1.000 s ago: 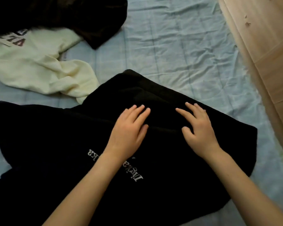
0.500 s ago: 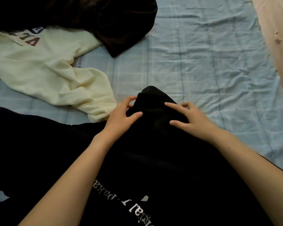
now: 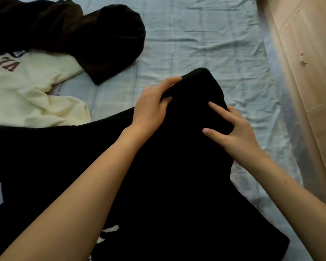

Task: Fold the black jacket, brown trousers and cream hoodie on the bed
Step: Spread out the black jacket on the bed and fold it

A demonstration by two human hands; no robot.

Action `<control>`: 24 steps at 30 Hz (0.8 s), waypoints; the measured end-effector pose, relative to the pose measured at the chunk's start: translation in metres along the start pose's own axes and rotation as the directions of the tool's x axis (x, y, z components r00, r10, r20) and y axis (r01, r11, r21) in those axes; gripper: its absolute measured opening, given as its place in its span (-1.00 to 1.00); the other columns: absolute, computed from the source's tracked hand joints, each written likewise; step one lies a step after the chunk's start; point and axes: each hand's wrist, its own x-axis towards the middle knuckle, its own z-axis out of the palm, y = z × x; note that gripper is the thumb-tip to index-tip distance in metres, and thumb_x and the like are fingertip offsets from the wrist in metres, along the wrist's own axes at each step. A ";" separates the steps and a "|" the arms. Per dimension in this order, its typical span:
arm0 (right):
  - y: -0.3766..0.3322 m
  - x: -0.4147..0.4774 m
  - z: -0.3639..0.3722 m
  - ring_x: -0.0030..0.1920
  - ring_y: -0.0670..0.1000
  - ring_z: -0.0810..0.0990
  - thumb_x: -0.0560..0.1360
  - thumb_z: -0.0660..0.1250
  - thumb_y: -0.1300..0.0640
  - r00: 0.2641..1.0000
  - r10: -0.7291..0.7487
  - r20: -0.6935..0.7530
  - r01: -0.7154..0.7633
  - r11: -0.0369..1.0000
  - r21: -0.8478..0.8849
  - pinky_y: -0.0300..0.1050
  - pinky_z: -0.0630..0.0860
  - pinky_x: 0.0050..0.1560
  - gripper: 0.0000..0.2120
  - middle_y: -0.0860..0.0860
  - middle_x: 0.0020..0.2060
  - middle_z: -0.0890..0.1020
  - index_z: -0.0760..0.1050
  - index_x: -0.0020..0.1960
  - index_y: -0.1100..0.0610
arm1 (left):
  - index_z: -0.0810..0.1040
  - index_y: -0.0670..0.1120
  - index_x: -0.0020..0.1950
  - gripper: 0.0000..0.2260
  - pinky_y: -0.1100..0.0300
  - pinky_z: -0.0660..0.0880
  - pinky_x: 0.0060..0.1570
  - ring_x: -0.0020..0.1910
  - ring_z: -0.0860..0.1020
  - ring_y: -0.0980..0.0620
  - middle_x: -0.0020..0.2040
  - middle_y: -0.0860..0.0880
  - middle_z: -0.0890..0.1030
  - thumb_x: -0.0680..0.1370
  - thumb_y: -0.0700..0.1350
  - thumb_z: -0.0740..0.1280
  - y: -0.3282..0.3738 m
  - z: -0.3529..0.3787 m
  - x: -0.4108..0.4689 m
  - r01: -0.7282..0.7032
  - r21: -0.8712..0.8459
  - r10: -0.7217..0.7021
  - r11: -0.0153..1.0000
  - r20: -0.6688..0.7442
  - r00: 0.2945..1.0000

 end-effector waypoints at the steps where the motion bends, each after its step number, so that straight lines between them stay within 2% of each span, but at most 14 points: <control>1: 0.004 0.002 -0.018 0.24 -0.20 0.49 0.42 0.53 0.16 0.999 0.009 -0.034 -0.009 1.000 -0.007 -0.43 0.35 0.26 -0.38 -0.07 0.24 0.49 0.44 0.44 -0.07 | 0.45 0.10 0.40 -0.49 0.12 0.40 0.15 0.10 0.50 -0.08 0.17 0.02 0.63 0.50 -0.29 0.26 0.015 0.011 0.015 -0.050 0.040 0.050 0.998 -0.007 0.999; 4: 0.020 0.012 -0.067 0.31 -0.15 0.46 0.44 0.52 0.06 0.991 0.029 -0.129 -0.034 0.999 -0.033 -0.34 0.37 0.31 -0.37 -0.08 0.30 0.46 0.41 0.45 -0.14 | 0.45 0.15 0.41 -0.49 0.05 0.41 0.10 0.02 0.46 -0.11 0.18 0.07 0.64 0.50 -0.24 0.24 0.055 0.048 0.060 -0.173 0.135 0.178 0.976 -0.030 0.984; 7: 0.044 0.033 -0.087 0.36 -0.12 0.41 0.47 0.50 0.04 0.978 0.039 -0.206 -0.057 0.995 -0.084 -0.38 0.30 0.35 -0.38 -0.04 0.33 0.42 0.39 0.48 -0.09 | 0.39 0.18 0.44 -0.50 0.01 0.37 0.10 0.11 0.45 -0.13 0.27 0.12 0.58 0.55 -0.20 0.21 0.067 0.088 0.094 -0.199 0.301 0.207 0.932 0.007 0.978; 9: 0.064 0.047 -0.082 0.45 -0.02 0.34 0.50 0.46 0.08 0.985 0.084 -0.151 -0.106 0.984 -0.146 -0.24 0.24 0.45 -0.37 0.05 0.44 0.34 0.34 0.51 -0.03 | 0.30 0.16 0.50 -0.51 0.03 0.30 0.17 0.25 0.39 -0.12 0.35 0.08 0.51 0.59 -0.17 0.20 0.055 0.112 0.104 -0.146 0.430 0.115 0.891 0.098 0.989; 11: 0.082 0.052 -0.070 0.54 0.06 0.20 0.55 0.40 0.09 0.986 0.162 -0.035 -0.166 0.959 -0.231 -0.14 0.14 0.51 -0.38 0.10 0.55 0.16 0.26 0.55 -0.04 | 0.19 0.09 0.55 -0.50 -0.01 0.23 0.36 0.41 0.28 -0.14 0.49 0.02 0.34 0.62 -0.14 0.20 0.040 0.129 0.094 -0.083 0.531 -0.002 0.844 0.157 0.988; 13: 0.093 0.039 -0.058 0.57 0.15 0.11 0.59 0.32 0.06 0.990 0.143 -0.007 -0.130 0.882 -0.454 0.00 0.10 0.55 -0.42 0.15 0.59 0.07 0.23 0.56 -0.08 | 0.15 0.00 0.57 -0.50 -0.09 0.09 0.48 0.52 0.17 -0.16 0.57 -0.04 0.21 0.64 -0.08 0.17 0.031 0.137 0.063 -0.109 0.607 0.009 0.787 0.166 0.986; 14: 0.096 0.027 -0.051 0.56 0.20 0.13 0.59 0.29 0.05 0.998 0.054 -0.026 -0.059 0.827 -0.560 0.08 0.11 0.54 -0.45 0.18 0.58 0.11 0.25 0.56 -0.06 | 0.18 -0.03 0.57 -0.51 -0.12 0.07 0.49 0.53 0.16 -0.16 0.57 -0.06 0.21 0.63 -0.05 0.15 0.029 0.139 0.042 -0.147 0.602 0.057 0.785 0.165 0.985; 16: 0.095 -0.007 -0.030 0.54 0.21 0.20 0.59 0.20 -0.02 0.994 -0.093 -0.054 0.040 0.785 -0.618 0.18 0.14 0.52 -0.47 0.17 0.54 0.25 0.31 0.53 0.05 | 0.24 -0.07 0.56 -0.50 -0.14 0.09 0.50 0.53 0.20 -0.17 0.55 -0.09 0.26 0.62 0.03 0.10 0.024 0.140 -0.007 -0.193 0.543 0.116 0.817 0.174 0.978; 18: 0.095 -0.038 -0.006 0.56 0.13 0.18 0.59 0.06 -0.13 0.997 -0.062 -0.051 0.020 0.806 -0.591 0.19 0.12 0.51 -0.42 0.09 0.55 0.27 0.28 0.55 0.06 | 0.24 -0.04 0.56 -0.47 -0.14 0.07 0.50 0.54 0.18 -0.16 0.55 -0.09 0.25 0.62 0.11 0.01 0.015 0.141 -0.047 -0.185 0.535 0.064 0.824 0.238 0.969; 20: 0.106 -0.053 0.010 0.59 0.06 0.04 0.60 -0.02 -0.19 0.999 0.037 -0.015 -0.038 0.789 -0.613 0.19 0.02 0.54 -0.39 0.00 0.59 0.15 0.14 0.60 0.00 | 0.15 0.01 0.59 -0.45 -0.10 -0.02 0.52 0.57 0.09 -0.12 0.58 -0.07 0.17 0.62 0.16 -0.09 -0.002 0.146 -0.065 -0.158 0.577 -0.034 0.801 0.308 0.951; 22: 0.120 -0.052 0.014 0.60 0.02 -0.04 0.64 0.02 -0.16 0.997 0.071 0.013 -0.047 0.775 -0.630 0.20 -0.02 0.55 -0.41 -0.03 0.60 0.07 0.04 0.61 -0.03 | 0.04 0.04 0.60 -0.45 -0.06 -0.10 0.54 0.59 -0.01 -0.08 0.61 -0.05 0.07 0.62 0.18 -0.16 -0.017 0.152 -0.069 -0.160 0.616 -0.079 0.771 0.341 0.937; 24: 0.125 -0.046 0.014 0.60 0.00 -0.05 0.65 0.05 -0.13 0.997 0.068 0.033 -0.033 0.787 -0.617 0.20 -0.03 0.55 -0.43 -0.04 0.60 0.07 0.03 0.61 -0.04 | -0.02 0.05 0.61 -0.46 -0.04 -0.13 0.54 0.59 -0.05 -0.06 0.61 -0.04 0.01 0.64 0.18 -0.13 -0.023 0.156 -0.067 -0.171 0.622 -0.078 0.764 0.353 0.932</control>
